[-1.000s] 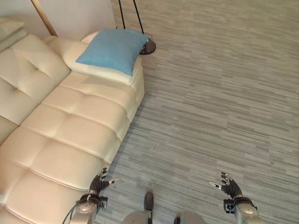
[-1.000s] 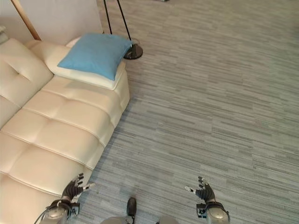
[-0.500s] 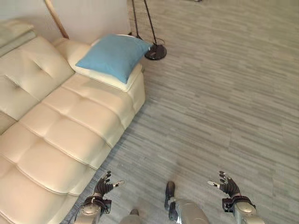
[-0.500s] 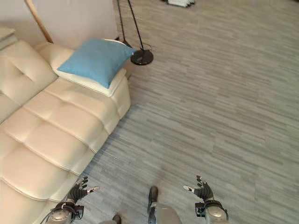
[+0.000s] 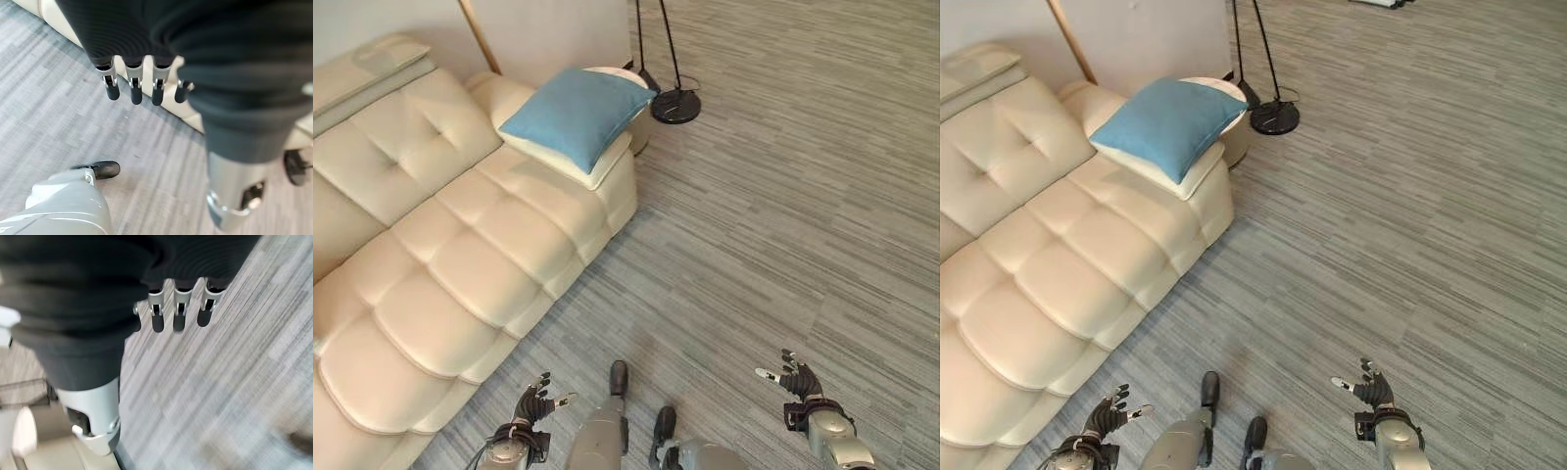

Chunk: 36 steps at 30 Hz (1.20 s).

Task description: Pick up all the scattered cushions and arrange them neatly on the sofa.

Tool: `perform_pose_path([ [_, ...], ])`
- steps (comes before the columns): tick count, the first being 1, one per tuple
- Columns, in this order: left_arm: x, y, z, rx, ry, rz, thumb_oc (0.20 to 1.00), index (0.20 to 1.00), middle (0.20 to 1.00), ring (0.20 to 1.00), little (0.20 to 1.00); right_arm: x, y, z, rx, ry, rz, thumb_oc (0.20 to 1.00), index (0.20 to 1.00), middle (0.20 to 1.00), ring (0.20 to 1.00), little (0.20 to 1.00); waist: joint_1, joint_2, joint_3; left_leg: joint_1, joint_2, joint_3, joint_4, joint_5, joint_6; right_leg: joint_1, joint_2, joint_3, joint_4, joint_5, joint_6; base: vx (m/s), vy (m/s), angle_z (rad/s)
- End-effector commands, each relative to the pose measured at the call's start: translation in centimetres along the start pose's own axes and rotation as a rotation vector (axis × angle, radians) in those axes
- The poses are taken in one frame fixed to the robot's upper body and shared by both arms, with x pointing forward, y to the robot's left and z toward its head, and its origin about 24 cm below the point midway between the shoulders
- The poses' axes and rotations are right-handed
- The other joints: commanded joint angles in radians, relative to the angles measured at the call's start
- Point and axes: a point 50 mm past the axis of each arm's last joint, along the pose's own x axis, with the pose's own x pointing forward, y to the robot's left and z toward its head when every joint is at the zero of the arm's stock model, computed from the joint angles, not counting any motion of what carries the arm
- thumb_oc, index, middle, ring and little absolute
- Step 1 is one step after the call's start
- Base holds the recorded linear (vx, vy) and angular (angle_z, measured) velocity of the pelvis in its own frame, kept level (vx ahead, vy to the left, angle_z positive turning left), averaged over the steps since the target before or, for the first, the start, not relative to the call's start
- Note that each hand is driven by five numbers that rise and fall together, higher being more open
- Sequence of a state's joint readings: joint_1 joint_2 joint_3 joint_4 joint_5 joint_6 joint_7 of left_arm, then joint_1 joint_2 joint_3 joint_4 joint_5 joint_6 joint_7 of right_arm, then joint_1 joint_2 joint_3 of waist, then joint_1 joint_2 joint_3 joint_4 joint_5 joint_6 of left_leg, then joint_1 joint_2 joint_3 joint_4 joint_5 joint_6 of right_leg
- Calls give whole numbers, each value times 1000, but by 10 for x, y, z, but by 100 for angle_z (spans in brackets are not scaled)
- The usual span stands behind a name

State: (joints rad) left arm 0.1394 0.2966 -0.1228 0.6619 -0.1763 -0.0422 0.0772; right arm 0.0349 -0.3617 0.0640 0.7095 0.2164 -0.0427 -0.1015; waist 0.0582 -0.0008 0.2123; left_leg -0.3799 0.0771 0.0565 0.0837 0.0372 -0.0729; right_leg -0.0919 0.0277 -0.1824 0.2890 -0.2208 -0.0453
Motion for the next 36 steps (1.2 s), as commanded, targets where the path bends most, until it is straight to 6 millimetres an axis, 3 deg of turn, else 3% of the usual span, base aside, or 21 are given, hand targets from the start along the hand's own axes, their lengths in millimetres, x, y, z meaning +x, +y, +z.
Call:
perform_pose_path([
  [1,2,23,21,37,-93,53,1000,1000,1000,1000,1000,-7,-4,-3,-16,-22,-7,1000,1000,1000,1000,1000,20,-50,-47,53,-57,56,-20,71,40,164,-18,72,-223,70,100,382,180,-12],
  [5,2,24,19,41,-85,52,1000,1000,1000,1000,1000,-8,0,-6,-16,-13,1,1000,1000,1000,1000,1000,19,-71,-69,63,-66,77,6,62,54,186,-53,65,-213,66,121,329,181,-22],
  [7,1,29,17,54,-77,61,1000,1000,1000,1000,1000,-9,5,-9,-21,-7,25,1000,1000,1000,1000,1000,18,-92,-87,99,-89,89,14,13,78,169,-101,61,-138,116,154,389,266,-8],
  [9,0,33,16,58,-74,70,1000,1000,1000,1000,1000,-9,8,-8,-28,-11,39,1000,1000,1000,1000,1000,21,-100,-88,125,-111,94,19,-20,104,130,-141,61,-35,210,188,268,248,-2],
  [11,0,39,19,59,-85,90,1000,1000,1000,1000,1000,-8,13,-5,-21,-21,51,1000,1000,1000,1000,1000,17,-97,-75,155,-114,88,27,-51,122,85,-156,67,82,264,197,245,218,3],
  [13,-1,43,21,59,-90,106,1000,1000,1000,1000,1000,-9,18,-3,-8,-30,62,1000,1000,1000,1000,1000,14,-80,-69,188,-101,77,25,-71,133,17,-160,50,156,267,180,247,145,40],
  [16,1,44,20,50,-84,117,1000,1000,1000,1000,1000,-7,21,0,-4,-35,77,1000,1000,1000,1000,1000,-12,-68,-55,266,-107,40,-3,-96,129,-63,-131,13,94,189,152,359,52,40],
  [17,2,44,20,39,-78,120,1000,1000,1000,1000,1000,-5,21,2,-2,-37,76,1000,1000,1000,1000,1000,-30,-65,-42,305,-118,16,-11,-110,123,-106,-107,6,3,189,149,671,-45,41],
  [18,3,45,20,22,-76,137,1000,1000,1000,1000,1000,-4,19,5,-3,-47,71,1000,1000,1000,1000,1000,-58,-71,-25,373,-149,-33,-29,-136,112,-165,-70,34,-141,236,168,643,-61,45],
  [21,4,44,19,23,-79,142,1000,1000,1000,1000,1000,-6,16,5,0,-54,67,1000,1000,1000,1000,1000,-79,-70,-30,423,-167,-84,-6,-173,92,-148,-59,68,-169,245,158,509,-138,94],
  [24,4,43,15,10,-58,147,1000,1000,1000,1000,1000,-5,13,3,3,-45,53,1000,1000,1000,1000,1000,-78,-62,-52,420,-145,-94,75,-140,44,-97,-55,49,-172,234,131,320,-161,137],
  [26,4,43,15,1,-60,143,1000,1000,1000,1000,1000,-4,9,6,12,-56,43,1000,1000,1000,1000,1000,-74,-69,-46,354,-132,-73,226,-97,23,-59,-60,50,-178,220,113,196,-111,91],
  [27,4,43,15,1,-60,143,1000,1000,1000,1000,1000,-4,9,6,12,-57,43,1000,1000,1000,1000,1000,-74,-68,-47,347,-131,-74,235,-101,22,-62,-59,49,-177,220,112,222,-155,64],
  [28,5,43,17,-13,-62,147,1000,1000,1000,1000,1000,-4,5,6,20,-51,26,1000,1000,1000,1000,1000,-69,-83,-41,275,-84,4,324,-88,29,-22,-71,32,-186,192,92,182,-124,38],
  [29,5,42,18,-17,-63,143,1000,1000,1000,1000,1000,-3,4,5,18,-44,22,1000,1000,1000,1000,1000,-63,-84,-39,249,-68,33,343,-101,38,-9,-71,29,-189,183,87,329,-162,32],
  [30,6,40,15,-15,-47,138,1000,1000,1000,1000,1000,-3,0,3,20,-33,8,1000,1000,1000,1000,1000,-53,-91,-42,203,-70,68,304,-136,58,15,-78,15,-199,167,88,184,-49,21],
  [32,6,39,13,-11,-40,137,1000,1000,1000,1000,1000,-3,-2,3,22,-31,-1,1000,1000,1000,1000,1000,-45,-91,-43,176,-77,81,264,-151,66,39,-77,10,-206,150,93,228,-9,11],
  [33,6,39,12,-8,-36,135,1000,1000,1000,1000,1000,-3,-2,2,18,-29,-4,1000,1000,1000,1000,1000,-42,-90,-47,160,-79,86,225,-136,66,48,-75,8,-210,145,93,297,32,-2],
  [36,4,39,8,-10,-29,140,1000,1000,1000,1000,1000,-3,-4,1,0,-22,-16,1000,1000,1000,1000,1000,-15,-70,-52,106,-74,83,71,-13,44,108,-42,21,-232,112,97,285,58,-13],
])
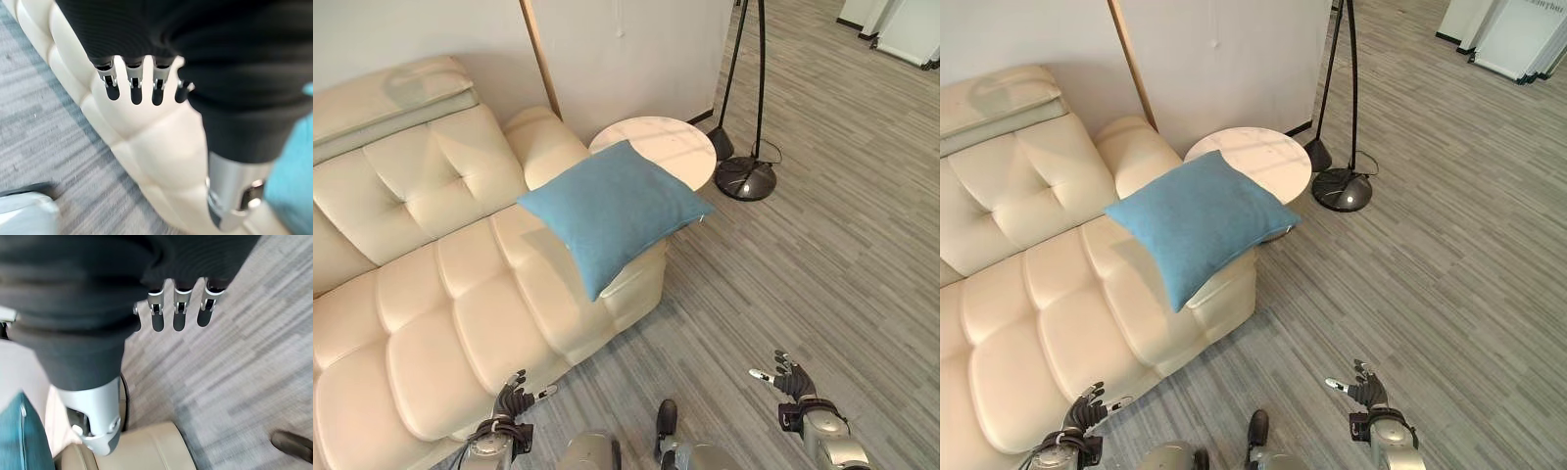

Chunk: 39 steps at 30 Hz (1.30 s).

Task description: Pick up all the scattered cushions and arrange them neatly on the sofa.

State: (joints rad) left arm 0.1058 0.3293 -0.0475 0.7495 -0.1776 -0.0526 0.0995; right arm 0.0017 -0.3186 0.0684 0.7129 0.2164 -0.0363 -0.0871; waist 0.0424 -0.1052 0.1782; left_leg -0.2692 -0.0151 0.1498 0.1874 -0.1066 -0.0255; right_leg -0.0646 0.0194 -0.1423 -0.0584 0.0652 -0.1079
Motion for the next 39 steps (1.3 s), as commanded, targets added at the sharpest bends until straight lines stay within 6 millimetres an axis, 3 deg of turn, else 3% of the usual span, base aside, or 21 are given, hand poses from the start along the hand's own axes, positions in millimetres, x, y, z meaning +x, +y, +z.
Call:
perform_pose_path([
  [1,0,10,11,-2,-59,30,1000,1000,1000,1000,1000,-8,-22,-7,-35,-1,-68,1000,1000,1000,1000,1000,9,37,-20,-26,22,-6,-65,154,-10,101,-25,-14,108,-182,161,322,95,-16],
  [5,-3,15,3,-9,-36,45,1000,1000,1000,1000,1000,-9,-20,-10,-53,9,-57,1000,1000,1000,1000,1000,33,39,-40,-19,38,13,-126,194,-6,159,-20,8,118,-217,173,328,156,-43],
  [7,-4,18,0,-4,-25,50,1000,1000,1000,1000,1000,-9,-16,-10,-70,4,-42,1000,1000,1000,1000,1000,41,21,-56,-7,17,1,-95,177,11,166,-49,9,166,-218,194,336,202,-51],
  [13,-2,32,2,11,-22,100,1000,1000,1000,1000,1000,-8,-10,-1,-54,-36,-32,1000,1000,1000,1000,1000,24,17,-62,106,-16,-14,-121,118,66,42,-110,24,469,-78,242,215,174,-16],
  [15,-3,35,4,0,-31,116,1000,1000,1000,1000,1000,-8,-10,4,-56,-58,-42,1000,1000,1000,1000,1000,18,29,-59,145,-16,-33,-146,110,72,-13,-111,22,510,-76,232,186,73,39],
  [19,-3,39,4,-22,-37,133,1000,1000,1000,1000,1000,-6,-15,19,-58,-116,-60,1000,1000,1000,1000,1000,3,43,-46,188,-19,-67,-168,106,67,-67,-96,23,436,-107,216,172,-10,50],
  [20,-4,40,2,-33,-32,140,1000,1000,1000,1000,1000,-5,-19,30,-68,-156,-72,1000,1000,1000,1000,1000,-9,45,-33,209,-30,-98,-174,101,64,-117,-76,55,344,-103,215,109,-37,43],
  [21,-4,39,2,-34,-32,139,1000,1000,1000,1000,1000,-5,-19,30,-68,-156,-72,1000,1000,1000,1000,1000,-11,47,-30,214,-29,-101,-174,99,64,-111,-76,52,342,-104,215,204,-94,42],
  [22,-3,40,4,-44,-40,146,1000,1000,1000,1000,1000,-4,-24,41,-91,-190,-84,1000,1000,1000,1000,1000,-19,43,-17,232,-41,-130,-173,89,58,-135,-75,83,242,-66,230,144,-83,55],
  [24,-3,42,8,-42,-59,155,1000,1000,1000,1000,1000,-3,-28,55,-126,-239,-92,1000,1000,1000,1000,1000,-21,35,-11,238,-53,-162,-170,86,51,-142,-64,119,211,-52,247,126,-98,57],
  [26,-2,40,9,-39,-67,145,1000,1000,1000,1000,1000,-1,-27,63,-152,-261,-73,1000,1000,1000,1000,1000,-12,24,-16,243,-64,-173,-170,77,49,-119,-71,118,180,-42,238,92,-94,85],
  [28,-3,41,12,-40,-82,138,1000,1000,1000,1000,1000,1,-26,84,-189,-324,-49,1000,1000,1000,1000,1000,5,18,-33,252,-61,-196,-185,75,41,-85,-71,98,146,-39,227,135,-157,53],
  [35,0,39,18,-46,-94,121,1000,1000,1000,1000,1000,8,-14,111,-255,-381,16,1000,1000,1000,1000,1000,43,11,-48,253,-52,-231,-211,82,26,-42,-68,50,103,-48,213,93,-107,27],
  [38,6,30,38,-44,-148,82,1000,1000,1000,1000,1000,16,-1,111,-249,-342,54,1000,1000,1000,1000,1000,65,5,-36,236,-47,-270,-222,96,13,-36,-64,6,91,-63,200,39,-115,51],
  [39,10,22,53,-37,-193,56,1000,1000,1000,1000,1000,20,6,113,-241,-332,68,1000,1000,1000,1000,1000,69,5,-25,220,-46,-290,-229,107,6,-46,-64,-16,88,-67,195,-31,-99,46],
])
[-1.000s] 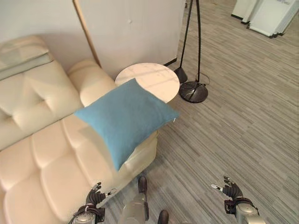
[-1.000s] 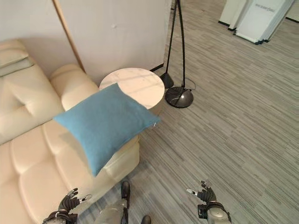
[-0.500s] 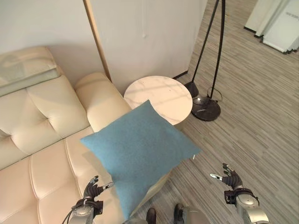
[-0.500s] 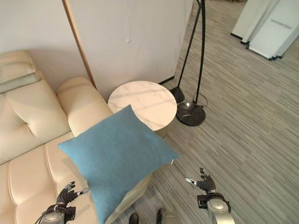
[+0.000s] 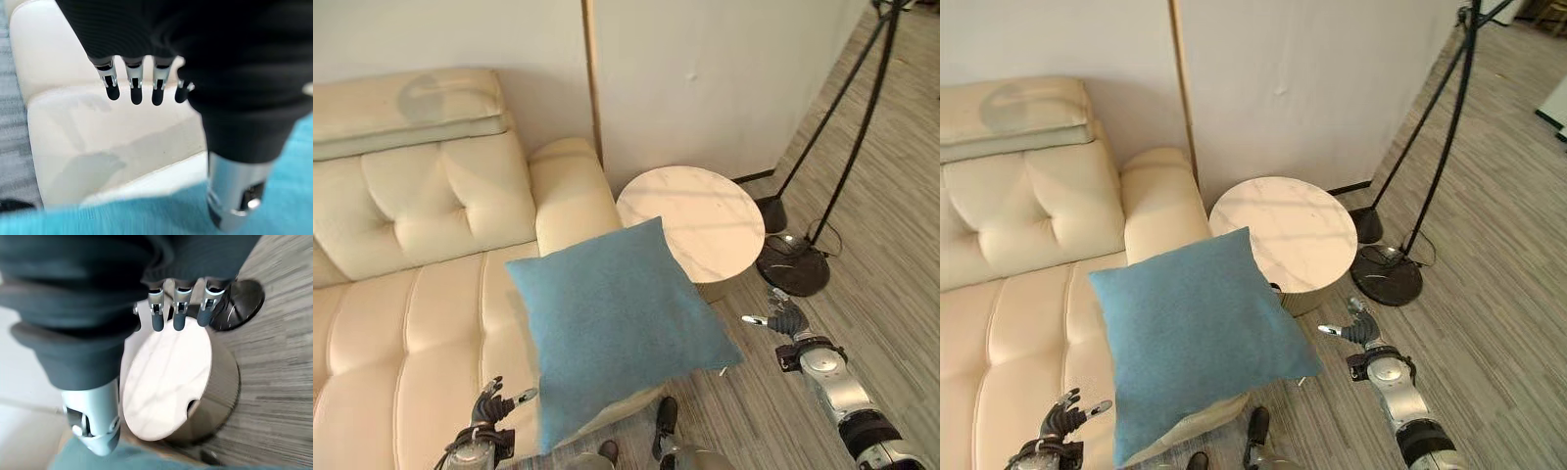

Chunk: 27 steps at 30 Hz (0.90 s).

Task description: Pick up all the scattered cushions and arrange them neatly on the sofa.

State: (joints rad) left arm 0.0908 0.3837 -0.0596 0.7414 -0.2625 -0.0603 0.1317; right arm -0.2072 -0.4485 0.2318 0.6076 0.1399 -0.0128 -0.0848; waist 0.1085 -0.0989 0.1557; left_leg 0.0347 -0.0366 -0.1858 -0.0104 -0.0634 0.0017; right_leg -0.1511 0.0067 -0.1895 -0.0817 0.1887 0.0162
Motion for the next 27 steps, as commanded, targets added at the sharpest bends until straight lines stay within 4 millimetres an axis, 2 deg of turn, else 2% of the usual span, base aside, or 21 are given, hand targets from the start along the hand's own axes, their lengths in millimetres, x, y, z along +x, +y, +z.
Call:
perform_pose_path([
  [1,11,-3,53,-2,-197,-21,1000,1000,1000,1000,1000,8,-1,15,26,-45,-8,1000,1000,1000,1000,1000,6,0,8,-98,-25,36,-31,69,-24,35,-52,22,110,-192,69,-99,-117,44],
  [2,13,-15,73,-15,-259,-52,1000,1000,1000,1000,1000,15,6,28,35,-70,1,1000,1000,1000,1000,1000,14,3,35,-126,-25,23,-29,81,-30,14,-52,10,116,-194,65,-93,-61,39],
  [3,13,-15,74,-16,-259,-52,1000,1000,1000,1000,1000,16,6,28,36,-71,1,1000,1000,1000,1000,1000,11,2,32,-132,-26,21,-29,83,-29,9,-53,8,115,-192,65,-107,-57,39],
  [5,16,-32,97,-41,-321,-86,1000,1000,1000,1000,1000,23,24,46,54,-104,40,1000,1000,1000,1000,1000,14,9,55,-168,-28,11,-29,98,-33,-26,-54,-3,126,-192,63,-76,-22,37],
  [6,16,-32,97,-41,-321,-86,1000,1000,1000,1000,1000,23,24,46,54,-104,40,1000,1000,1000,1000,1000,14,9,55,-168,-28,11,-29,98,-33,-27,-54,-3,126,-192,63,-98,-31,24],
  [7,17,-56,126,-84,-392,-119,1000,1000,1000,1000,1000,31,53,76,81,-165,104,1000,1000,1000,1000,1000,18,16,79,-194,-28,7,-33,114,-36,-56,-51,-4,138,-193,59,-61,-19,15],
  [8,17,-56,127,-84,-393,-119,1000,1000,1000,1000,1000,31,52,76,81,-166,103,1000,1000,1000,1000,1000,17,16,77,-198,-29,6,-33,116,-35,-58,-52,-5,137,-191,59,-82,-21,4],
  [12,15,-78,168,-114,-494,-146,1000,1000,1000,1000,1000,32,84,117,102,-268,188,1000,1000,1000,1000,1000,21,26,109,-215,-30,9,-46,138,-43,-78,-52,-5,145,-190,60,-46,-6,4],
  [13,15,-78,168,-114,-494,-146,1000,1000,1000,1000,1000,32,84,118,102,-269,187,799,799,799,799,799,20,25,107,-219,-31,8,-46,140,-43,-81,-53,-6,143,-187,61,0,0,0],
  [14,11,-84,181,-136,-537,-155,266,266,266,266,266,28,96,128,131,-307,225,200,200,200,200,200,18,26,109,-216,-30,12,-55,143,-45,-80,-52,-1,142,-187,62,0,0,0],
  [15,10,-85,184,-147,-551,-159,200,200,200,200,200,25,100,131,151,-325,245,200,200,200,200,200,14,26,106,-219,-32,14,-57,146,-45,-82,-53,2,138,-182,63,-17,30,0],
  [18,7,-82,185,-181,-570,-154,200,200,200,200,200,15,110,137,198,-374,297,200,200,200,200,200,1,21,95,-207,-29,32,-65,139,-44,-75,-51,20,132,-178,66,3,22,-6],
  [21,7,-69,178,-237,-563,-117,200,200,200,200,200,7,120,139,291,-383,354,200,200,200,200,200,-23,8,68,-172,-23,66,-72,125,-41,-53,-45,56,125,-176,66,35,52,-38],
  [23,7,-64,173,-263,-554,-99,200,200,200,200,200,5,119,141,321,-395,364,200,200,200,200,200,-32,4,57,-158,-23,76,-73,118,-38,-43,-44,66,123,-173,66,36,66,-32],
  [26,-2,-35,151,-333,-554,-39,200,200,200,200,200,-11,113,147,417,-488,390,200,200,200,200,200,-61,-7,10,-86,-23,128,-70,77,-20,10,-41,112,112,-166,75,64,105,-37],
  [27,-2,-35,151,-333,-553,-38,200,200,200,200,200,-11,113,147,417,-487,391,200,200,200,200,200,-59,-7,11,-84,-23,130,-70,77,-20,11,-41,113,112,-166,75,34,97,-39],
])
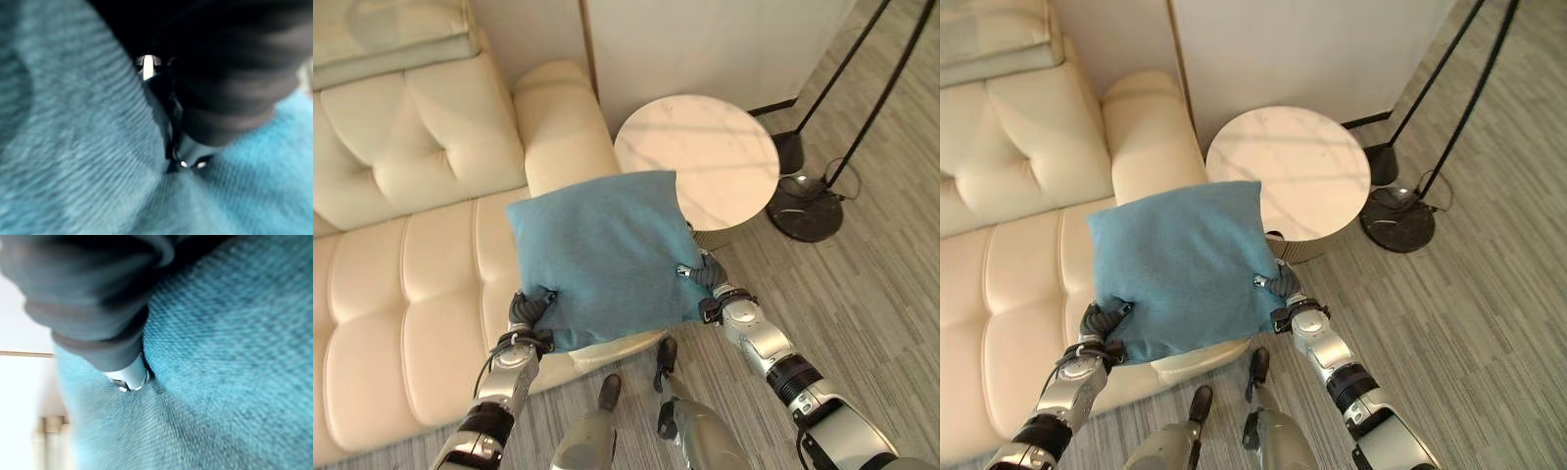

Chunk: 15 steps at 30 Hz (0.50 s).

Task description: Pick up all the scattered cushions and arrange them neatly on the sofa.

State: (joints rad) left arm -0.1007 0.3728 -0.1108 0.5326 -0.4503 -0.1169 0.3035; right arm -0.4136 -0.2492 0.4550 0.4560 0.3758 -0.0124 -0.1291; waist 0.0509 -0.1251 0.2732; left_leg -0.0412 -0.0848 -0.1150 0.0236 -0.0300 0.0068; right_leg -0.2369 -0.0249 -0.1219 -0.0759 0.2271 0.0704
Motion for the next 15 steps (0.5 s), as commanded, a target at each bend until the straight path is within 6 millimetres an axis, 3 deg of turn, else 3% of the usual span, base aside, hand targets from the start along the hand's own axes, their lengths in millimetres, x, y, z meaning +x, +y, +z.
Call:
perform_pose_path([
  [1,-2,-12,34,-84,-183,-69,200,200,200,200,200,-5,25,30,149,-193,114,200,200,200,200,200,-9,17,-115,4,24,71,-103,34,-20,105,-9,61,102,-199,24,22,71,-49],
  [6,-17,8,34,-92,-218,-52,200,200,200,200,200,-24,24,31,169,-248,155,200,200,200,200,200,-18,17,-139,36,22,138,-97,12,-6,109,-1,128,98,-175,43,-43,117,-53],
  [9,-26,13,42,-74,-265,-76,200,200,200,200,200,-39,25,37,185,-304,199,200,200,200,200,200,-23,25,-127,36,38,183,-100,28,-1,68,1,150,192,-155,80,-171,65,-80],
  [12,-27,5,55,-63,-321,-128,200,200,200,200,200,-48,12,38,168,-341,151,200,200,200,200,200,-22,40,-112,14,54,164,-89,54,0,82,0,128,302,-214,60,-190,3,-14],
  [15,-29,-5,63,-83,-351,-177,200,200,200,200,200,-55,-3,36,135,-352,88,200,200,200,200,200,-9,34,-132,-36,38,108,-71,77,-2,153,19,158,382,-270,32,-173,-72,62],
])
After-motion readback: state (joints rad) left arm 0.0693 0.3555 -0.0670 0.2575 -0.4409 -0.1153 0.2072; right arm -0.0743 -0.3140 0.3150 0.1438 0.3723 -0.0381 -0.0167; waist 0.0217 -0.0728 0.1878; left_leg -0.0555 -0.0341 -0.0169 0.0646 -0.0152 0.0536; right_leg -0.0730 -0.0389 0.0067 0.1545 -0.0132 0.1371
